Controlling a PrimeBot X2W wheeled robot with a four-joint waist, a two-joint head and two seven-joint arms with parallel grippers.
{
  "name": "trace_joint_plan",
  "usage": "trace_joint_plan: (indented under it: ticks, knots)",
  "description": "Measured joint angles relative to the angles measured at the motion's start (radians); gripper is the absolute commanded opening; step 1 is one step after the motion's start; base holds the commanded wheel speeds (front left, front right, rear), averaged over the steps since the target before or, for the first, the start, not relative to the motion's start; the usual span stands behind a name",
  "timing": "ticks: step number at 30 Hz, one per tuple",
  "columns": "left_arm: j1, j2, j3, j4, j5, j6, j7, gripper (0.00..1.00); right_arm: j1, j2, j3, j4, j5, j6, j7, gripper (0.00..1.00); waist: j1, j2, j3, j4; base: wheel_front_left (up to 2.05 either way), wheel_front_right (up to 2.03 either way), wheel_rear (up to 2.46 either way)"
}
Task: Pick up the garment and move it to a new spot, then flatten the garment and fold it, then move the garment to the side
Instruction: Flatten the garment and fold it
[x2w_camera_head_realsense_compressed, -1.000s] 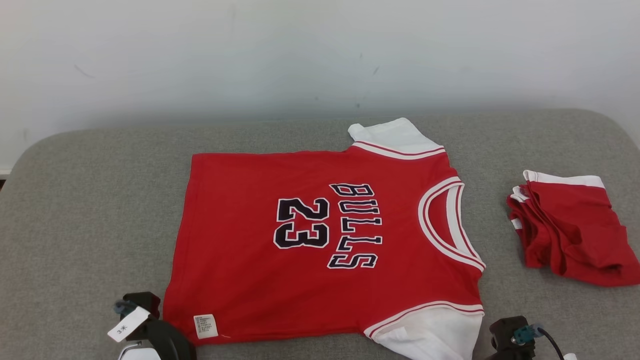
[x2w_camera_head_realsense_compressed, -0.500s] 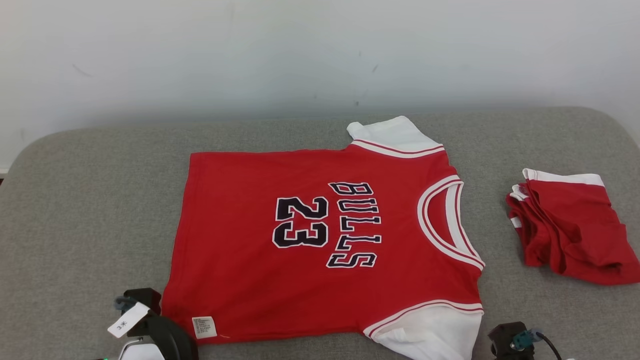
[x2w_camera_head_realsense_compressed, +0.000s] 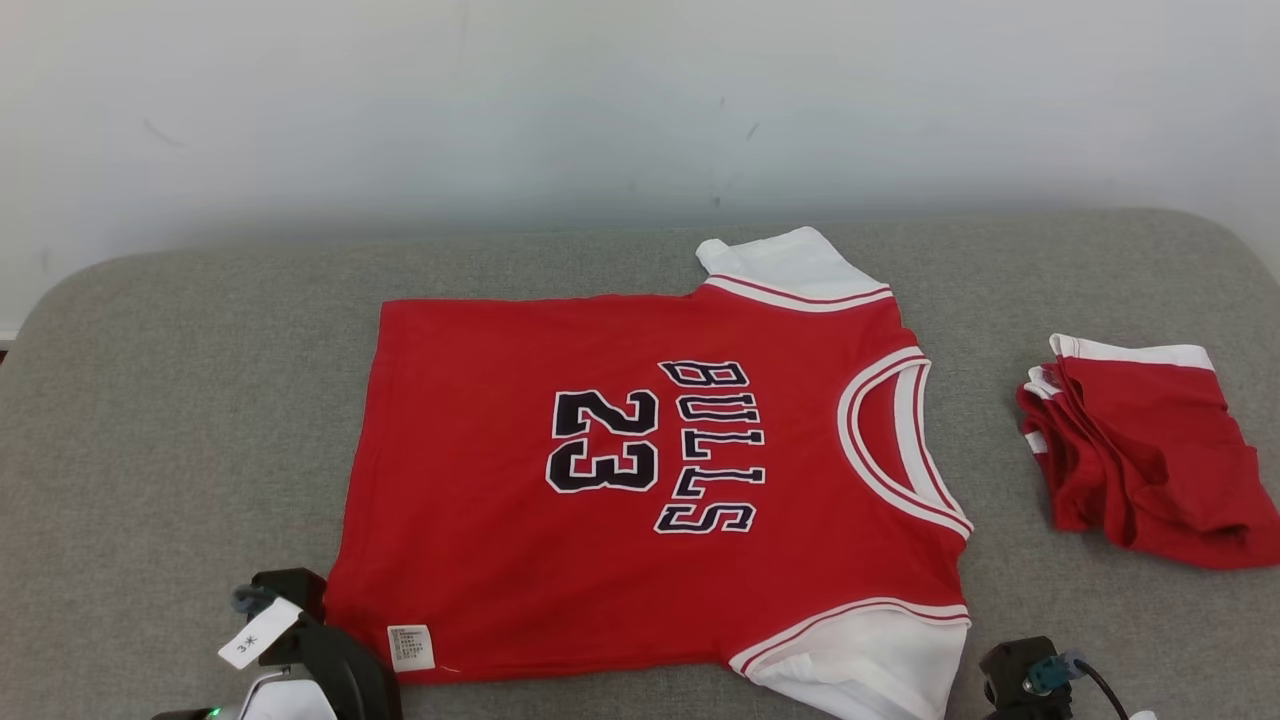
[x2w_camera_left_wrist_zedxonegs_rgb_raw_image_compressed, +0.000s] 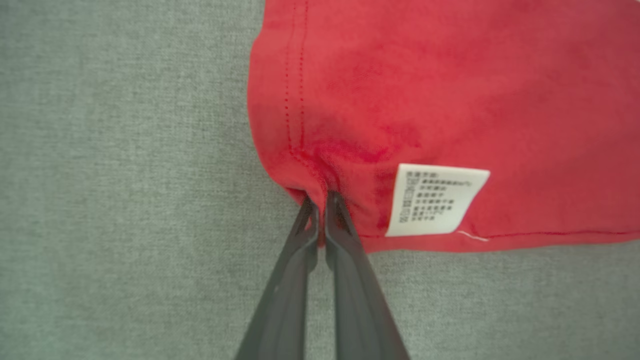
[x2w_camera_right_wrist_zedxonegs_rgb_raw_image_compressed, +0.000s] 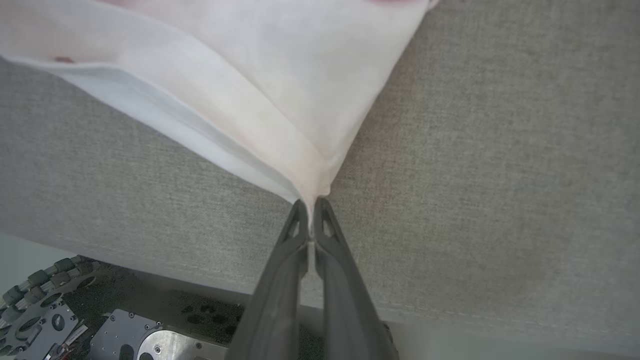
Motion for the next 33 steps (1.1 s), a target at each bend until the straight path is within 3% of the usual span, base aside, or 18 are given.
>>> trace_joint_plan:
  ticks: [8,23,33]
  knots:
    - [-0.001,-0.004,0.007,-0.001,-0.004,0.0,-0.022,0.0,0.004,-0.002,-0.022,-0.056,-0.01,0.0,-0.003,0.0,0.0,0.0,-0.001,-0.001,0.0,0.0,0.0]
    - [0.01,-0.013,0.021,-0.039,-0.011,0.012,-0.062,0.0,0.103,-0.066,-0.082,-0.267,-0.015,0.0,-0.001,0.0,0.0,0.0,-0.03,0.004,0.0,0.0,0.0]
    - [0.026,-0.017,0.021,-0.057,-0.01,0.018,-0.075,0.0,0.12,-0.074,-0.092,-0.304,-0.016,0.0,0.018,0.0,0.0,0.0,-0.041,0.01,0.0,0.0,0.0]
